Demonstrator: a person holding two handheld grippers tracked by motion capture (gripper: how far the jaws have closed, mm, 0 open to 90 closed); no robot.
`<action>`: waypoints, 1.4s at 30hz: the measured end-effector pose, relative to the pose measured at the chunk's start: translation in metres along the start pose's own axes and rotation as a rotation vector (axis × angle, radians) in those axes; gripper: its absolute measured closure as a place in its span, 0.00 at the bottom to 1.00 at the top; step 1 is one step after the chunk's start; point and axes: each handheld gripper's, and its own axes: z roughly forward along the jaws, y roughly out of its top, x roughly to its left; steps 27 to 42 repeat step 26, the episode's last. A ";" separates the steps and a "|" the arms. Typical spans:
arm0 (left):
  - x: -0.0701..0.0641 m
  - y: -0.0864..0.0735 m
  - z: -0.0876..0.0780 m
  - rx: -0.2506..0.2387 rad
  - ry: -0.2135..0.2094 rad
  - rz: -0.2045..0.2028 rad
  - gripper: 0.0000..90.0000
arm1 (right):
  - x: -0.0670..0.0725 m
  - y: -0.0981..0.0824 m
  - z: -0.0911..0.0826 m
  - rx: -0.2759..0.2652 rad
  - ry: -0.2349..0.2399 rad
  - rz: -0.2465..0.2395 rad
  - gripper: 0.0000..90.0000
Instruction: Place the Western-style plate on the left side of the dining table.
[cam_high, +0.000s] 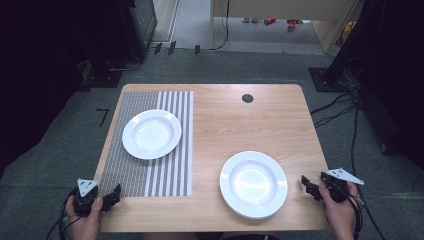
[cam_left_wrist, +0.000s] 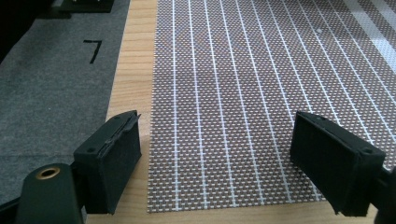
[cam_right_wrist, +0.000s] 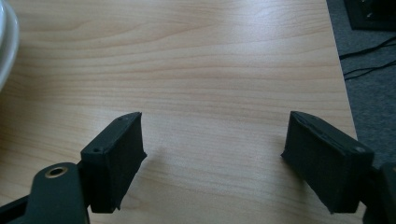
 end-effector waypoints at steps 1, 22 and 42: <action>0.000 0.000 0.000 0.000 0.000 0.000 0.18 | 0.002 0.000 0.001 0.007 -0.012 -0.019 0.21; 0.000 0.000 0.000 0.000 0.001 0.001 0.18 | 0.008 0.000 0.003 0.025 -0.031 -0.078 0.19; 0.000 0.001 0.000 0.004 0.001 0.000 0.18 | 0.008 0.000 0.003 0.026 -0.031 -0.077 0.18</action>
